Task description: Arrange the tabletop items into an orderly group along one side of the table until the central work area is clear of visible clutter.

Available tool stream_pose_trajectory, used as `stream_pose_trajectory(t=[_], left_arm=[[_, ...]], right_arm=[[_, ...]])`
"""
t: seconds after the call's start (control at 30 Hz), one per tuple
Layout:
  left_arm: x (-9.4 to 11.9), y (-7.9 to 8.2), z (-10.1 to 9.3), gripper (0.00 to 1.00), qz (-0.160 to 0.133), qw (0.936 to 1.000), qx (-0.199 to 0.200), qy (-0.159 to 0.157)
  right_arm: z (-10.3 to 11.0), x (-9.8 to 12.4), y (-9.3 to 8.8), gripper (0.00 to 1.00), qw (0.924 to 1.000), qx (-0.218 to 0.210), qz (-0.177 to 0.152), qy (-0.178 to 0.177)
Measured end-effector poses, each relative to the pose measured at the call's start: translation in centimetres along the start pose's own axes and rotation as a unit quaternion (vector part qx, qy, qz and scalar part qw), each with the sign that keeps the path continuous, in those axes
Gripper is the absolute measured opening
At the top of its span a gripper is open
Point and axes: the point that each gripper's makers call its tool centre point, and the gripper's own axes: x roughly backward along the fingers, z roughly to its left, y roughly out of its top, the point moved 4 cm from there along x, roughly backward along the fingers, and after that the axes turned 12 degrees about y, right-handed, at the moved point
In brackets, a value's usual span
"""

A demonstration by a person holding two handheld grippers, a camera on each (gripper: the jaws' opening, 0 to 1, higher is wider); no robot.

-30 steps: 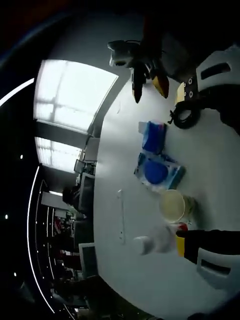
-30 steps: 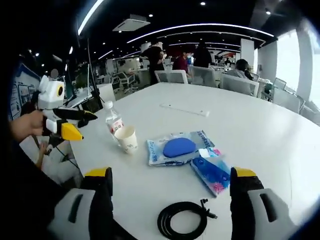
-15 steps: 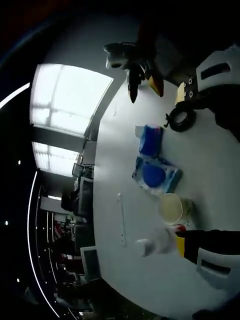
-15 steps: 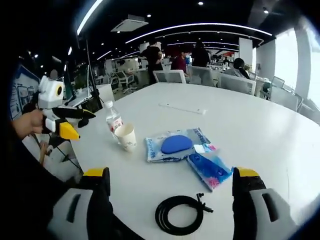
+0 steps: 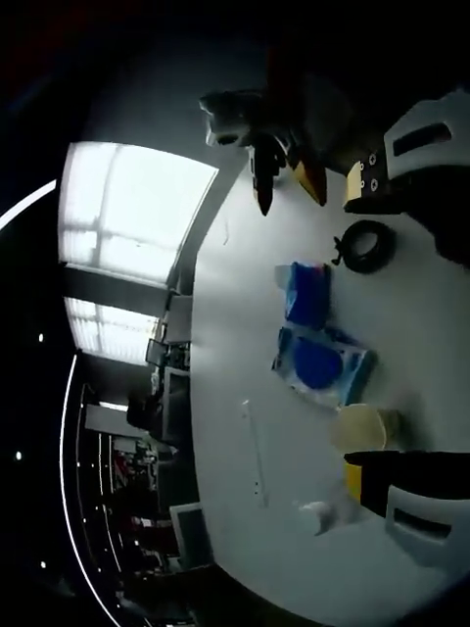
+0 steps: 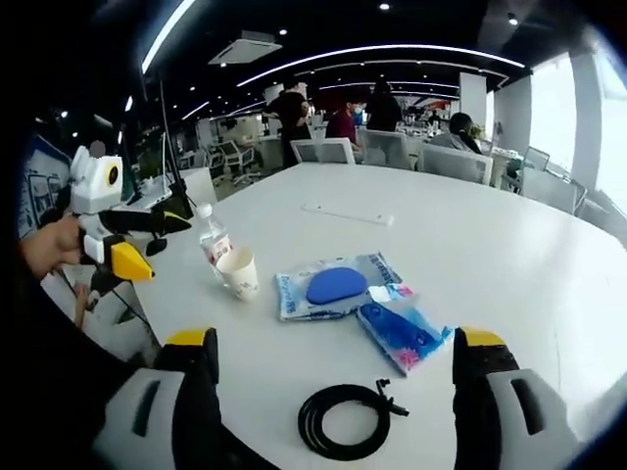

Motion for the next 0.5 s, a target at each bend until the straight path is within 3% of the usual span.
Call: stream_pose_trajectory(t=[0.23, 0.5], left_arm=[[-1.6, 1.9, -1.6, 1.00, -0.010, 0.9994, -0.017, -0.030], [-4.6, 3.7, -4.0, 1.00, -0.014, 0.9970, -0.037, -0.066]], right_arm=[[-1.2, 0.6, 0.4, 0.95, 0.9998, -0.006, -0.008, -0.017], [-3.2, 0.8, -1.1, 0.94, 0.9987, -0.031, 0.001, -0.041]])
